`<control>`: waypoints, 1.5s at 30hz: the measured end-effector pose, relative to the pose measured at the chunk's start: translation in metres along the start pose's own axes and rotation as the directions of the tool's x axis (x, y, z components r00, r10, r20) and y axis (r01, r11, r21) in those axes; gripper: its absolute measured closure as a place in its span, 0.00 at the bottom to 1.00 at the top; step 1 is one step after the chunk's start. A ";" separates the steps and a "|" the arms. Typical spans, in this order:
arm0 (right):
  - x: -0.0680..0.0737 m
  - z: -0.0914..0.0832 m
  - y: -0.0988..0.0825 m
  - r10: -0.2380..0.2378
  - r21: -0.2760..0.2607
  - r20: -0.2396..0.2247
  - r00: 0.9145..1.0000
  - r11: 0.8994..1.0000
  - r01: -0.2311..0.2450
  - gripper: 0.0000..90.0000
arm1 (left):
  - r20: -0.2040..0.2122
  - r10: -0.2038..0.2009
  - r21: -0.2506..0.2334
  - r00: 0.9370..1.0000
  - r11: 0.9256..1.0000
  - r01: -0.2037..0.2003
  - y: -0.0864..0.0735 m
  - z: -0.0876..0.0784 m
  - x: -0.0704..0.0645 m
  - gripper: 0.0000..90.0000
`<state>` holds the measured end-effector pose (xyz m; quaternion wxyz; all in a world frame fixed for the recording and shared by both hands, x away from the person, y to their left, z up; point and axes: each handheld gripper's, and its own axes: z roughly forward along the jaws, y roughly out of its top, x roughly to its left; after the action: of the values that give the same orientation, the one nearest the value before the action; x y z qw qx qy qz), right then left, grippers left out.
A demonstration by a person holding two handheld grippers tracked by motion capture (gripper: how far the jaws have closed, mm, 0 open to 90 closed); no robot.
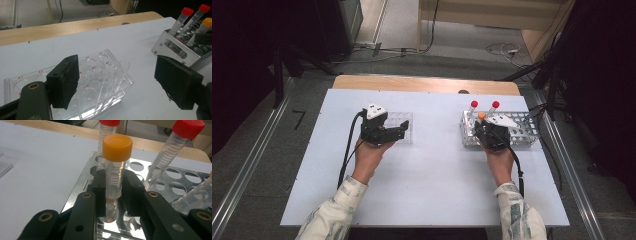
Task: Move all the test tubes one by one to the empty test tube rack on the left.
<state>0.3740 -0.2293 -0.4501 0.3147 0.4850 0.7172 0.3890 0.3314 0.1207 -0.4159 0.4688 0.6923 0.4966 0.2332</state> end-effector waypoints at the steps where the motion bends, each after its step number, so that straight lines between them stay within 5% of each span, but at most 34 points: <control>1: 0.000 -0.001 0.001 -0.001 -0.005 -0.002 1.000 1.000 0.001 0.80 | -0.001 0.000 -0.001 1.000 1.000 0.000 0.000 0.000 0.000 0.23; 12: 0.003 -0.031 0.032 -0.027 -0.087 -0.002 1.000 0.996 0.026 0.80 | -0.003 0.002 -0.005 1.000 1.000 -0.002 0.001 -0.001 0.000 0.23; 23: 0.028 -0.047 0.045 -0.055 -0.113 -0.119 0.991 0.993 0.042 0.80 | 0.001 -0.002 -0.013 1.000 1.000 0.002 0.001 -0.004 0.000 0.23; 33: 0.066 -0.035 0.039 -0.089 -0.078 -0.223 0.971 0.994 0.074 0.80 | 0.009 -0.001 -0.021 1.000 1.000 0.001 0.002 -0.007 -0.001 0.23; 45: 0.121 -0.019 0.029 -0.151 -0.048 -0.340 0.928 0.989 0.143 0.80 | 0.040 0.014 -0.025 0.999 1.000 -0.013 0.003 -0.010 -0.009 0.23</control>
<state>0.3309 -0.1141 -0.4244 0.2187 0.3512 0.7909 0.4508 0.3211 0.1169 -0.4072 0.4855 0.6944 0.4796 0.2283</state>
